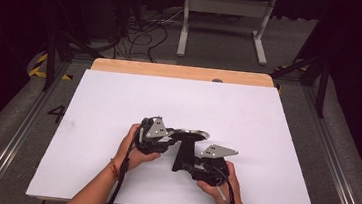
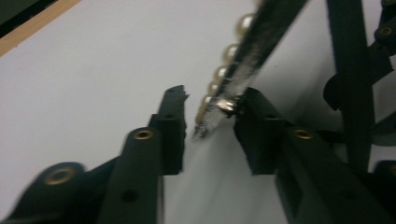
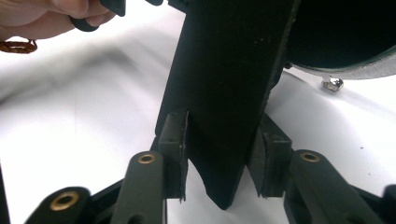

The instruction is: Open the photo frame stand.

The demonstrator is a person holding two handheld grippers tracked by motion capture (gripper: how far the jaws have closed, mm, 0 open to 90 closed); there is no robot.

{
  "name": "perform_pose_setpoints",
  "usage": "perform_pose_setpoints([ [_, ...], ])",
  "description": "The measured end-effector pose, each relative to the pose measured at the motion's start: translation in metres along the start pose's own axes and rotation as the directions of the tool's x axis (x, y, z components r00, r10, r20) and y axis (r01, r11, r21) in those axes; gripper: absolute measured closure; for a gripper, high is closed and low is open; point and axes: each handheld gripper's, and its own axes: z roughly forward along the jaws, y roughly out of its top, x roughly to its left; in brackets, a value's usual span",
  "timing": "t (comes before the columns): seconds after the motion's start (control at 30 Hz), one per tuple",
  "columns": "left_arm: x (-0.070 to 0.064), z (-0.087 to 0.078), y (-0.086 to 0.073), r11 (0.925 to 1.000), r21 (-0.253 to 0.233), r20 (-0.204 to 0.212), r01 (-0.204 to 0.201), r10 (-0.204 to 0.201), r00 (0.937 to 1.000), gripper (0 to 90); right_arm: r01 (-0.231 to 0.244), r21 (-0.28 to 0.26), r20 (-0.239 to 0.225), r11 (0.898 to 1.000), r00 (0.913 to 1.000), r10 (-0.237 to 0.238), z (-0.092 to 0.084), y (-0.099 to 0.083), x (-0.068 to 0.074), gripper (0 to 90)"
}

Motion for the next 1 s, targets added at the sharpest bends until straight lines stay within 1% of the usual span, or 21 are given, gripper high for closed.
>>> perform_pose_setpoints([
  [0.03, 0.000, 0.000, 0.000, 1.0000, 0.005, -0.006, -0.009, 0.009, 0.9999, 68.3, 0.004, 0.001, -0.005, 1.000, 1.0000, -0.004, 0.000, 0.000, -0.001, 64.9],
  [0.13, 0.000, -0.001, 0.000, 0.9999, 0.011, -0.004, -0.012, 0.012, 0.9999, 69.0, -0.002, 0.004, -0.029, 1.000, 0.9996, 0.002, -0.001, 0.000, -0.005, 66.8],
  [0.23, -0.001, -0.001, 0.000, 0.9997, 0.019, -0.014, -0.016, 0.016, 0.9998, 69.2, 0.008, 0.013, -0.037, 1.000, 0.9993, -0.008, -0.002, 0.001, -0.006, 68.4],
  [0.3, -0.002, -0.002, 0.000, 0.9994, 0.026, -0.018, -0.023, 0.023, 0.9996, 70.3, 0.014, 0.021, -0.060, 1.000, 0.9981, -0.013, -0.004, 0.001, -0.010, 70.6],
  [0.33, -0.002, -0.002, -0.001, 0.9993, 0.029, -0.017, -0.023, 0.024, 0.9996, 70.7, 0.016, 0.022, -0.063, 1.000, 0.9979, -0.014, -0.004, 0.001, -0.010, 70.8],
  [0.47, -0.005, -0.004, 0.000, 0.9983, 0.048, -0.039, -0.032, 0.034, 0.9987, 71.7, 0.009, 0.021, -0.061, 1.000, 0.9981, -0.008, -0.005, 0.000, -0.011, 70.1],
  [0.5, -0.006, -0.004, 0.000, 0.9980, 0.055, -0.046, -0.033, 0.035, 0.9983, 72.0, 0.008, 0.021, -0.060, 1.000, 0.9982, -0.006, -0.005, 0.000, -0.011, 68.8],
  [0.53, -0.007, -0.005, 0.001, 0.9974, 0.062, -0.057, -0.039, 0.042, 0.9975, 72.3, 0.012, 0.019, -0.049, 1.000, 0.9987, -0.011, -0.006, 0.001, -0.011, 64.0],
  [0.57, -0.008, -0.006, 0.002, 0.9963, 0.072, -0.066, -0.048, 0.052, 0.9965, 72.7, 0.010, 0.016, -0.017, 1.000, 0.9998, -0.010, -0.006, 0.001, -0.011, 57.0],
  [0.6, -0.008, -0.006, 0.002, 0.9963, 0.072, -0.066, -0.048, 0.052, 0.9965, 73.2, 0.010, 0.016, -0.017, 1.000, 0.9998, -0.010, -0.006, 0.001, -0.011, 57.0],
  [0.63, -0.009, -0.007, 0.002, 0.9955, 0.080, -0.071, -0.049, 0.055, 0.9959, 73.2, 0.011, 0.016, 0.016, 1.000, 0.9998, -0.011, -0.007, 0.002, -0.010, 52.3],
  [0.7, -0.010, -0.010, 0.002, 0.9938, 0.099, -0.079, -0.050, 0.058, 0.9952, 74.2, 0.007, -0.006, 0.021, 1.000, 0.9998, -0.007, -0.011, 0.003, -0.008, 49.2],
  [0.73, -0.011, -0.011, 0.002, 0.9926, 0.104, -0.083, -0.064, 0.073, 0.9939, 74.7, 0.012, -0.013, 0.028, 1.000, 0.9995, -0.012, -0.012, 0.004, -0.007, 48.9],
  [0.8, -0.013, -0.014, 0.001, 0.9914, 0.114, -0.094, -0.064, 0.075, 0.9927, 75.6, 0.018, -0.021, 0.026, 1.000, 0.9995, -0.017, -0.014, 0.005, -0.005, 47.0],
  [0.87, -0.015, -0.016, -0.001, 0.9910, 0.121, -0.104, -0.059, 0.071, 0.9920, 76.2, 0.036, -0.025, 0.048, 0.999, 0.9982, -0.035, -0.014, 0.006, -0.002, 43.7],
  [1.0, -0.016, -0.019, -0.003, 0.9915, 0.124, -0.105, -0.040, 0.053, 0.9931, 76.6, 0.059, -0.028, 0.052, 0.998, 0.9970, -0.058, -0.011, 0.007, 0.007, 35.4],
])
